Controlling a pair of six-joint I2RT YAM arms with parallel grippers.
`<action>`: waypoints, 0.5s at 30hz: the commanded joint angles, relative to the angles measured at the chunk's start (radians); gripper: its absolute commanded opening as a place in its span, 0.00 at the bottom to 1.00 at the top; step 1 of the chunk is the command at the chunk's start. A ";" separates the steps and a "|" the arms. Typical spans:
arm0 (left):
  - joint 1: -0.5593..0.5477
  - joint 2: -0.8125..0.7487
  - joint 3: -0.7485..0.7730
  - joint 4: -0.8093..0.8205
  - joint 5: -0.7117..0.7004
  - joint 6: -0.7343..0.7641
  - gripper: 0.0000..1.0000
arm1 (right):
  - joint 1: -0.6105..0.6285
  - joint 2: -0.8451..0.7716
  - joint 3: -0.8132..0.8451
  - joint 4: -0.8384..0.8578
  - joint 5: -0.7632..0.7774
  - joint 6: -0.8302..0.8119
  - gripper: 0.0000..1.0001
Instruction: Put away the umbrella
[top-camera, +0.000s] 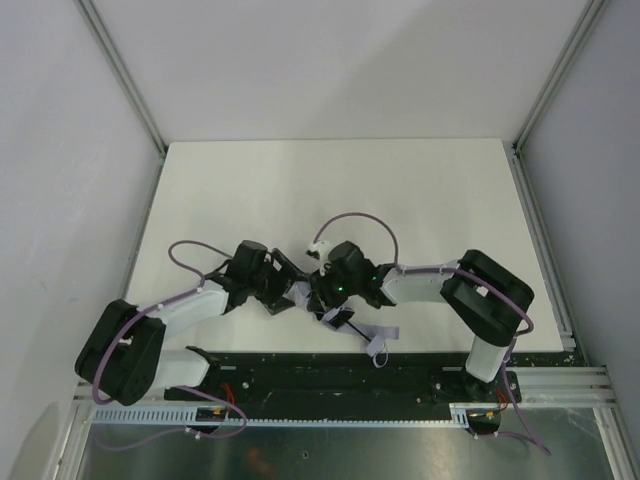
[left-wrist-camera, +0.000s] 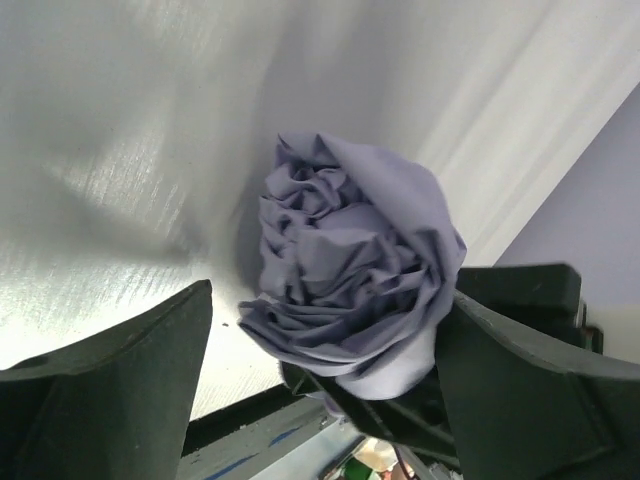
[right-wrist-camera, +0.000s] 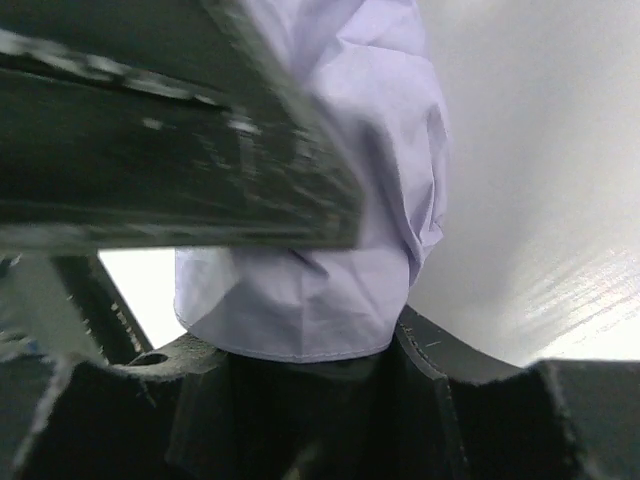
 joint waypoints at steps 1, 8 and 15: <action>-0.005 0.001 0.009 -0.021 0.009 0.053 0.90 | -0.092 -0.007 -0.077 0.198 -0.378 0.141 0.00; -0.043 0.053 0.038 -0.012 0.022 0.041 0.90 | -0.125 0.019 -0.095 0.446 -0.530 0.347 0.00; -0.070 0.094 0.068 0.011 0.039 0.002 0.80 | -0.089 -0.012 -0.090 0.466 -0.453 0.362 0.00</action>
